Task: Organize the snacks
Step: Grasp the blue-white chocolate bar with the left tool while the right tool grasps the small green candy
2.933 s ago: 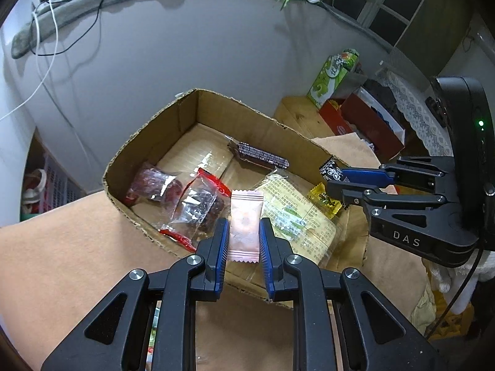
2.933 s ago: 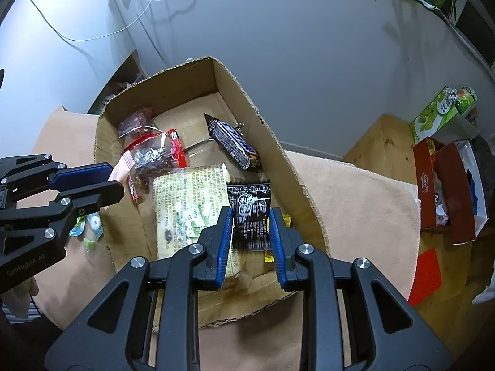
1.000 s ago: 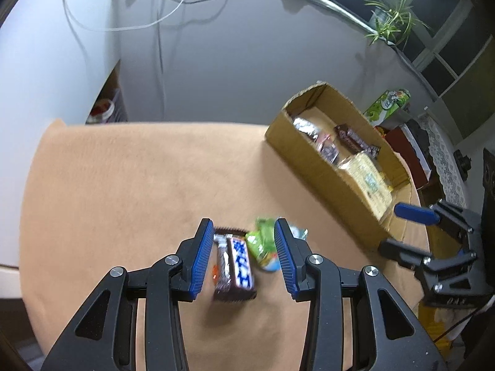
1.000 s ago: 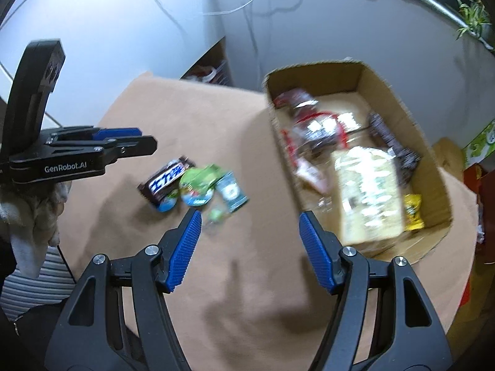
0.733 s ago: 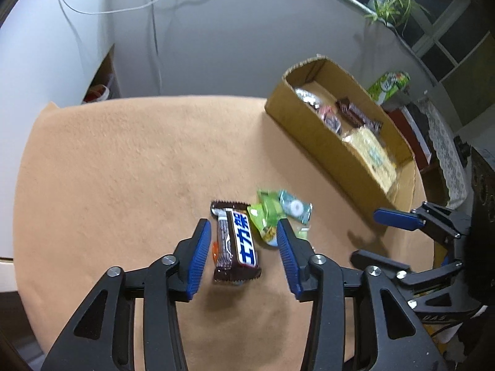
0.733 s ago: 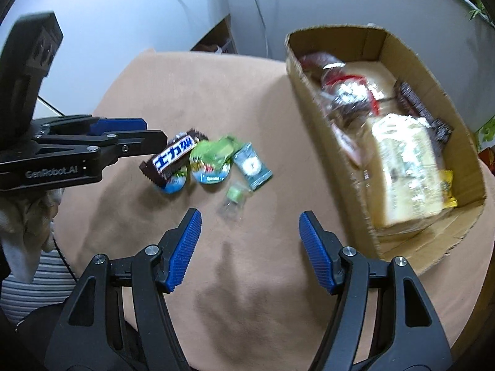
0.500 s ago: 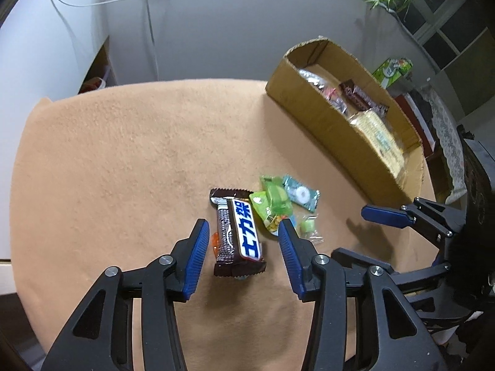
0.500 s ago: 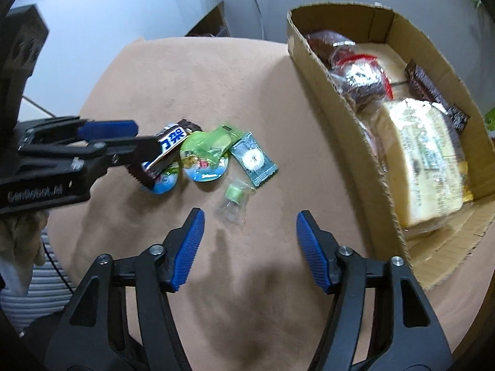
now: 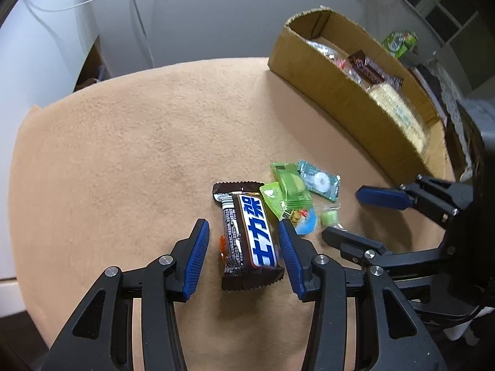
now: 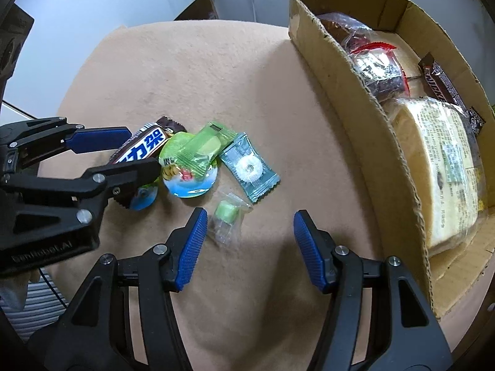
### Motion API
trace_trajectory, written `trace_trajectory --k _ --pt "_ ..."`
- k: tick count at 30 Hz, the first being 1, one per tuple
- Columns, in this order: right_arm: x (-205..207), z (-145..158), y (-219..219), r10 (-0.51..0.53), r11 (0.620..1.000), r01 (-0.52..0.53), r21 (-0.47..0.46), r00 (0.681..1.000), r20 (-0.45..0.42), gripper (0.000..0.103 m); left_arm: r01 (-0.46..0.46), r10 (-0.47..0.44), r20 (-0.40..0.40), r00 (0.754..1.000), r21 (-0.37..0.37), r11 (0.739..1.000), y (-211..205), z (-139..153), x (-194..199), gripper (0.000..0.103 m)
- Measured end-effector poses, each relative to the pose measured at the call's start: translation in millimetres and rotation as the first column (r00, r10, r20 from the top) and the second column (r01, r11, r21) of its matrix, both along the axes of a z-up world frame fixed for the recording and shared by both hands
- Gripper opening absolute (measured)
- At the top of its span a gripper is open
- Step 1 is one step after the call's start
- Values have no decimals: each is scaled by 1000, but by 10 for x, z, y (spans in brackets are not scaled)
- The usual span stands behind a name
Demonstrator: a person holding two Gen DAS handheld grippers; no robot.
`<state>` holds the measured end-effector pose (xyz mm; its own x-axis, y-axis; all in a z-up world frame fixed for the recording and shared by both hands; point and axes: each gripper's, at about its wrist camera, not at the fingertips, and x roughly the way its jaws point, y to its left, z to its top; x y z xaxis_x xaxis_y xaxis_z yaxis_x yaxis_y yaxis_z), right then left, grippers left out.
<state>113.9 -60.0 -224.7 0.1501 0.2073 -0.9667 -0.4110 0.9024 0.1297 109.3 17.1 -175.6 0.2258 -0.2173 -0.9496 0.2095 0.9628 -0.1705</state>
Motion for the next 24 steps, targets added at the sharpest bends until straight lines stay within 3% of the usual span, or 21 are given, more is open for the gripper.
trace_trajectory --k 6,8,13,24 --pt "-11 -47 122 11 1000 -11 -27 1000 11 61 9 -9 0 1000 29 1000 -17 -76 37 35" --pt "-21 -50 166 20 999 -19 -48 1000 21 46 6 -6 -1 1000 31 1000 -15 -92 50 27" --pt "-3 -44 230 27 997 -23 -79 999 39 24 0 0 10 1000 28 1000 -31 -88 48 27" --pt "-41 33 14 0 1000 0 20 1000 25 23 -64 65 35 997 -21 998 159 -1 -57 27"
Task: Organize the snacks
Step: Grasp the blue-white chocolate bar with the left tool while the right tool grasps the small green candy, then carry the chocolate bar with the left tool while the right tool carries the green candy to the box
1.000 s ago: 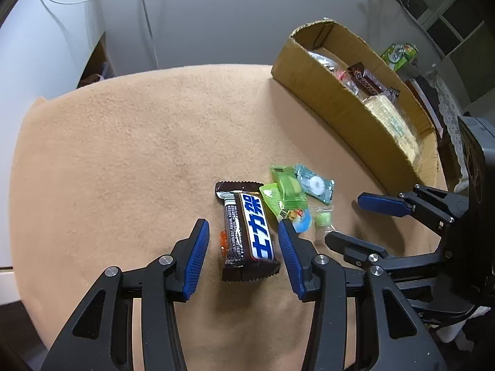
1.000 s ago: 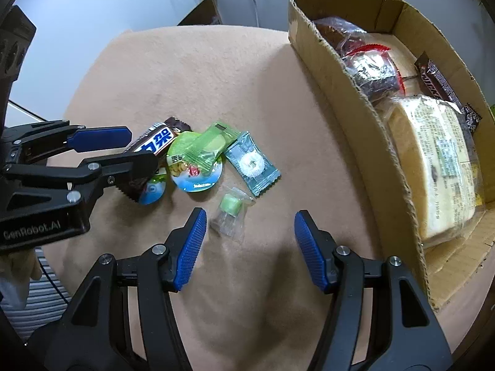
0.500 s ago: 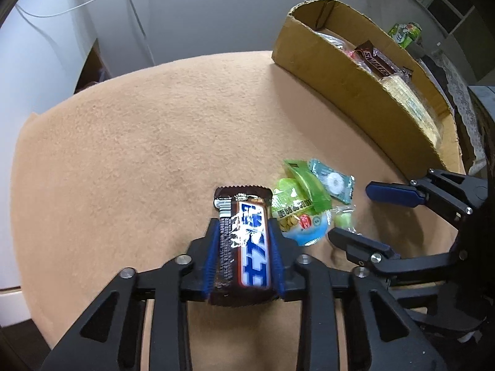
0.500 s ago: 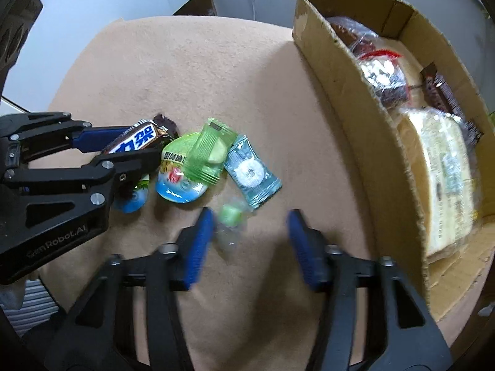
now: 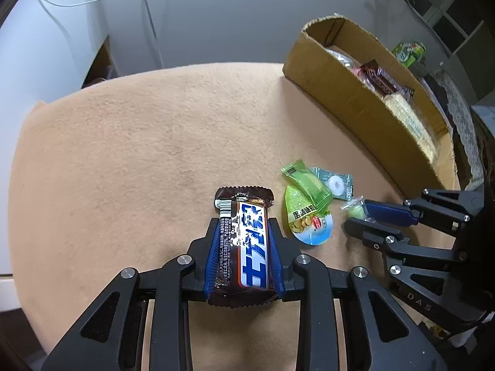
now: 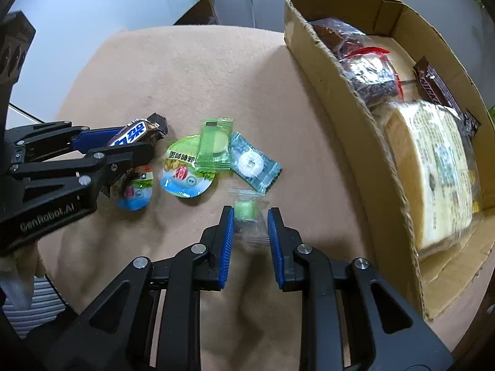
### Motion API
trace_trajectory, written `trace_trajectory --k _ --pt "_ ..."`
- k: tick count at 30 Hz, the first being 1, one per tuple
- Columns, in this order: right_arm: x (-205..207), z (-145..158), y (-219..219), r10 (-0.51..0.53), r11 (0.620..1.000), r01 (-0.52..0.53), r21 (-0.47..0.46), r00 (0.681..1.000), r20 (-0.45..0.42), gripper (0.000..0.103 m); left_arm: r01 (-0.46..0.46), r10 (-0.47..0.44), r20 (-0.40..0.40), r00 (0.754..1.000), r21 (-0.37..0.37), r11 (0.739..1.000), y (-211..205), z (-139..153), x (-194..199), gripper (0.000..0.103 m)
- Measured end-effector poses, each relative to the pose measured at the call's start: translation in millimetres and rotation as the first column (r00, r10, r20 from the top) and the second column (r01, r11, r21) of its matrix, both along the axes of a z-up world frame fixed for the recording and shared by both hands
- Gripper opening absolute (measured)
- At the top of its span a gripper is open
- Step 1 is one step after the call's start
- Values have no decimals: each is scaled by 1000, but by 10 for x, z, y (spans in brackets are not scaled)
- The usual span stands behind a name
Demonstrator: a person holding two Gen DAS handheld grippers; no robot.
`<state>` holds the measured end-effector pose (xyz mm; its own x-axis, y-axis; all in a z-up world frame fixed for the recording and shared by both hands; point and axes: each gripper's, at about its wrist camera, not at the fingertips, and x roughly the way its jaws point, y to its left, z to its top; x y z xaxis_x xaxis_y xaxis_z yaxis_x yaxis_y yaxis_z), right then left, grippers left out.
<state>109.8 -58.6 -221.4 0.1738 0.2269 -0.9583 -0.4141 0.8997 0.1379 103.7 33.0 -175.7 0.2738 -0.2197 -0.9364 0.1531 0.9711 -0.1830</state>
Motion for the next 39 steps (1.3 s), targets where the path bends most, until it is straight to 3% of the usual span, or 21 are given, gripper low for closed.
trace_trajectory --k 13,19,24,39 --pt "-145 334 -411 -49 996 47 78 998 29 23 -43 46 54 997 -48 998 228 221 -233 27" --pt "-82 546 -553 -67 993 61 104 996 56 23 -32 36 72 997 -66 997 107 331 -231 27" --pt "-187 899 -865 -92 990 81 114 992 88 23 -9 16 95 995 -80 997 -49 450 -171 27" --pt "138 1219 -1421 -189 980 175 98 967 168 23 56 -41 153 987 -97 994 -471 686 197 27"
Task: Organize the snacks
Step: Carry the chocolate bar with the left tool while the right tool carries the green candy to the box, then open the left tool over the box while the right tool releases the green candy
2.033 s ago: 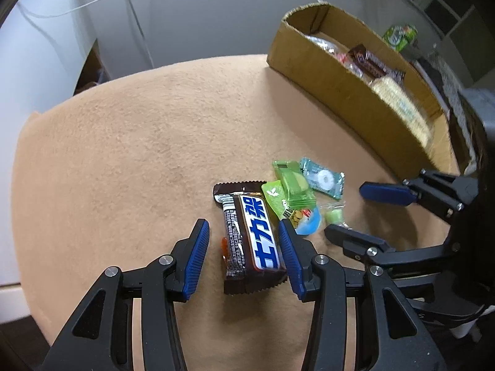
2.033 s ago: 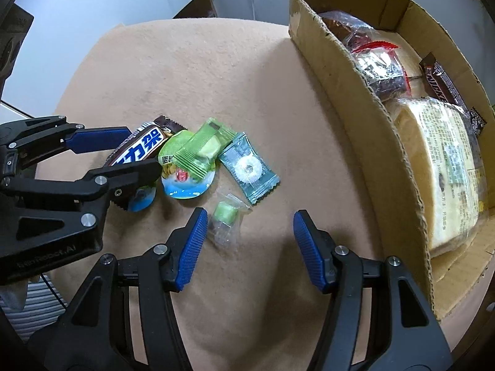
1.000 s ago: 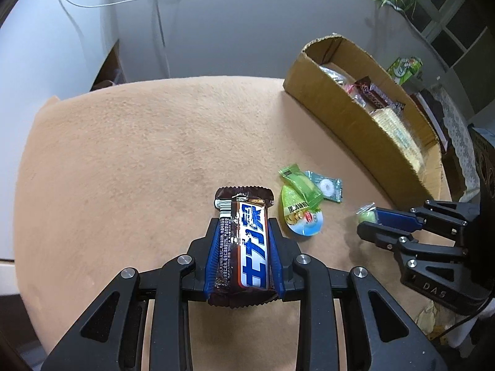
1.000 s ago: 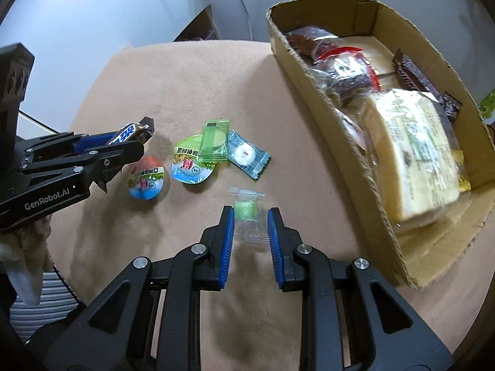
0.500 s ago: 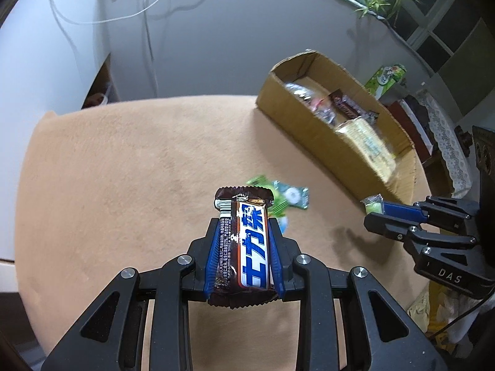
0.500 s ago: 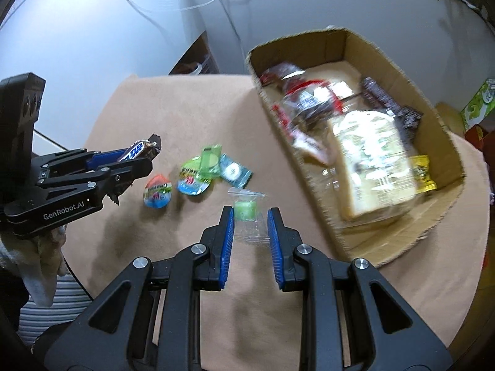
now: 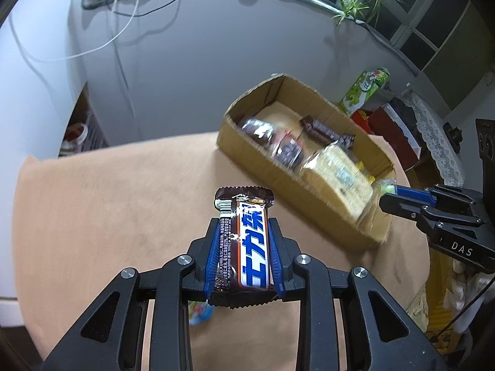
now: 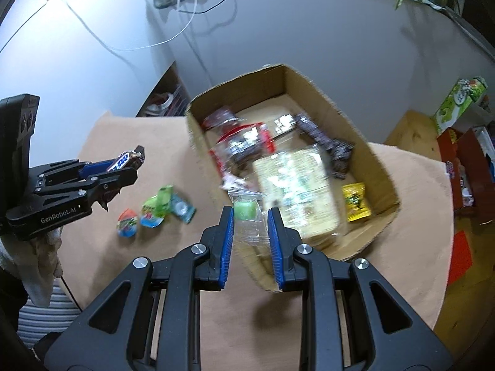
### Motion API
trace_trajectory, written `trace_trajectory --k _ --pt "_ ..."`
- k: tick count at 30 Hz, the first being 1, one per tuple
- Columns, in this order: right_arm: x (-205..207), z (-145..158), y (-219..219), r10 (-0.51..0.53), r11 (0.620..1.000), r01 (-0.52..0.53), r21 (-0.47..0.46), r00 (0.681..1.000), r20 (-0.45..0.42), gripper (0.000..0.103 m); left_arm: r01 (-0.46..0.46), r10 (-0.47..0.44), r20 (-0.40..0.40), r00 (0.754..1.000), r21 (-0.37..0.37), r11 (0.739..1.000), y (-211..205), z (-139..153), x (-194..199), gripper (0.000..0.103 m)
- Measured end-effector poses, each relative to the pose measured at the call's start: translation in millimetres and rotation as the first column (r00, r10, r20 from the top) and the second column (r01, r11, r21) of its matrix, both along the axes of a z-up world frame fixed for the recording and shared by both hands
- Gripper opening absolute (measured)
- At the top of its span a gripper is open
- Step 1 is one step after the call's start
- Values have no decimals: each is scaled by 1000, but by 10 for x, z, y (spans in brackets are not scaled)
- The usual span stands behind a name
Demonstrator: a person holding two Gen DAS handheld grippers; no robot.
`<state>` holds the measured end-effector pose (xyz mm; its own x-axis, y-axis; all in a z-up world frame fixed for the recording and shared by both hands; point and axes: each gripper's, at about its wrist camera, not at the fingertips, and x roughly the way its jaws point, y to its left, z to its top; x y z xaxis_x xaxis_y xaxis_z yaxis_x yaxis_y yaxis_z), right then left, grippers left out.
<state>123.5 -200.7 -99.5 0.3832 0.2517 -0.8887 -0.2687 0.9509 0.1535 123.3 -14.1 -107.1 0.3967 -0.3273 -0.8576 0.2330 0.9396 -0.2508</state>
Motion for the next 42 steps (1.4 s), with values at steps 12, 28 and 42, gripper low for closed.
trace_trajectory --k 12,28,42 --pt "313 -18 -208 -34 998 34 -47 999 16 23 39 -39 37 999 -8 999 -383 132 451 27" --pt "589 -262 -455 -82 993 80 -84 996 -22 23 67 -67 27 997 26 997 -777 33 966 27" --pt "668 -390 -559 -82 993 78 -85 995 -52 24 94 -94 -2 996 32 995 -929 -105 1081 27"
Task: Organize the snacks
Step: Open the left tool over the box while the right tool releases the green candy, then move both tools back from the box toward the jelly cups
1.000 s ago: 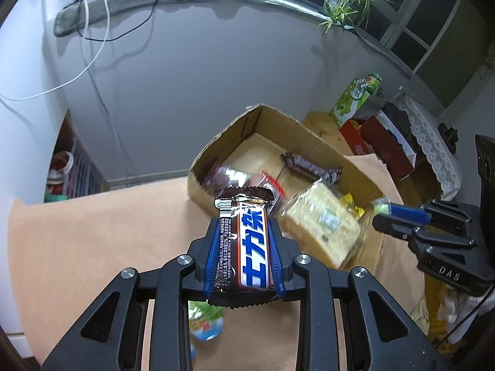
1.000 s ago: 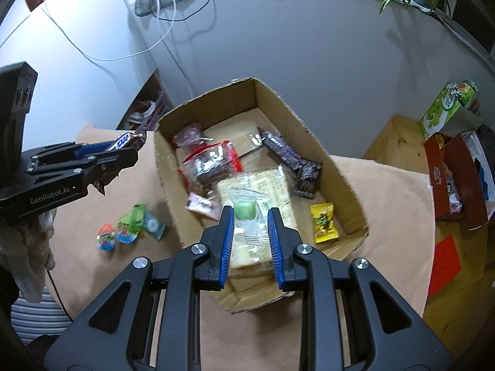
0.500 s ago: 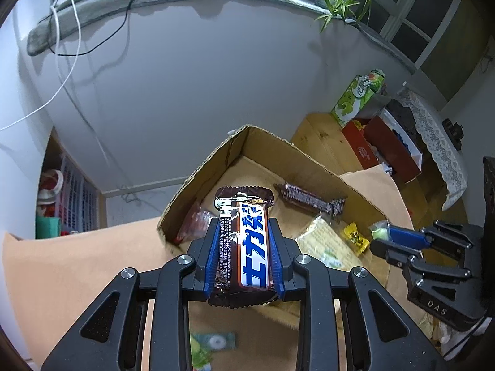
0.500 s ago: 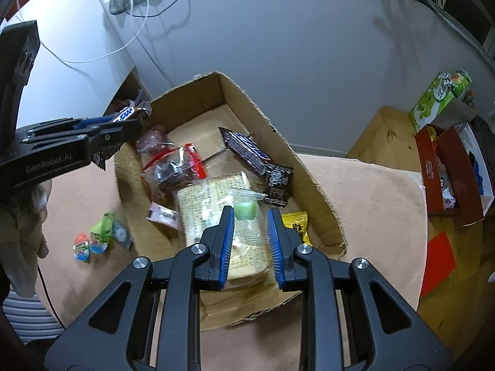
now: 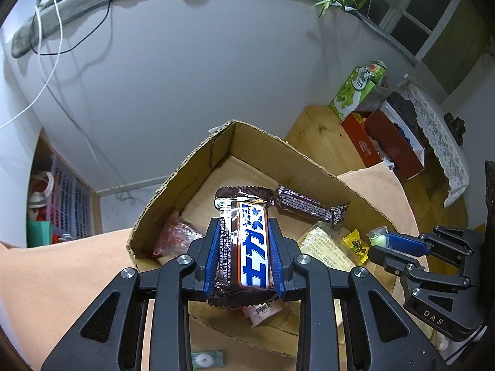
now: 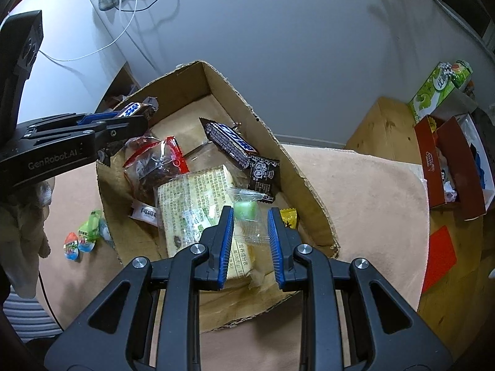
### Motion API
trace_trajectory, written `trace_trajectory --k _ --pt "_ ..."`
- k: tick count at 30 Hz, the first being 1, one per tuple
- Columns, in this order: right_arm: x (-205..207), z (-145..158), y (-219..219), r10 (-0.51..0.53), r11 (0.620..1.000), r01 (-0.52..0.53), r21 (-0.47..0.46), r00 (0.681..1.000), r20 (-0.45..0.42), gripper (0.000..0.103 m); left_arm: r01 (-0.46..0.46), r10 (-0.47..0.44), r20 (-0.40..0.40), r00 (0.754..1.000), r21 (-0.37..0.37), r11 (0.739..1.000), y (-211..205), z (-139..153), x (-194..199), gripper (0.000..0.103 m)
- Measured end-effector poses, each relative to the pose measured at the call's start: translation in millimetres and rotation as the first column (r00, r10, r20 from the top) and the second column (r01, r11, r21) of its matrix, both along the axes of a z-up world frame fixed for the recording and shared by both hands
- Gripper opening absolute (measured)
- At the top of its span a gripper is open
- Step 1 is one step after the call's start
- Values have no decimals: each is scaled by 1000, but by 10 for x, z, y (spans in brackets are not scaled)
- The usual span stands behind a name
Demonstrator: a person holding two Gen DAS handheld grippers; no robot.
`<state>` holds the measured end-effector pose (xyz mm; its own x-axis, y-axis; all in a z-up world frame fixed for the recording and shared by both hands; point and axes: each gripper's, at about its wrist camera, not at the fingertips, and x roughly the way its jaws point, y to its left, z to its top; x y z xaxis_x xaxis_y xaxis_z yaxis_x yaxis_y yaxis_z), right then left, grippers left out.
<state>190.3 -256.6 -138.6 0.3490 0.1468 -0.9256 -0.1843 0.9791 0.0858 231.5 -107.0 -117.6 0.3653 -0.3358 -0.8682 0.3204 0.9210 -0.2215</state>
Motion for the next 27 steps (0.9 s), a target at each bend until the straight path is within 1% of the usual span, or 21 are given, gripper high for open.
trace_trajectory --k 1,2,3,4,5,11,17,27 --pt "-2 -2 11 5 1000 -5 -1 1000 -2 31 0 0 -3 1000 -1 1000 1 0 8 28" --pt "-7 2 27 10 1000 -10 -5 1000 1 47 -3 3 -8 1000 -1 1000 3 2 11 32" --pt "-15 13 45 14 1000 -14 -14 1000 9 57 -5 5 -12 1000 -6 1000 5 8 15 38" --pt "-25 29 65 20 1000 -20 -23 1000 21 71 -6 6 -16 1000 -11 1000 22 11 20 53" --pt "-30 43 85 28 999 -27 -25 999 28 74 -11 11 -15 1000 -17 1000 36 28 16 61" --pt "-77 47 211 68 997 -67 -50 997 22 74 -14 14 -7 1000 -17 1000 39 62 -14 62" --pt "-125 57 264 78 996 -77 -50 997 21 74 -20 20 -3 1000 -19 1000 83 84 -55 62" --pt "-221 206 391 98 995 -96 -37 994 49 74 -52 52 16 998 -38 998 296 197 -178 62"
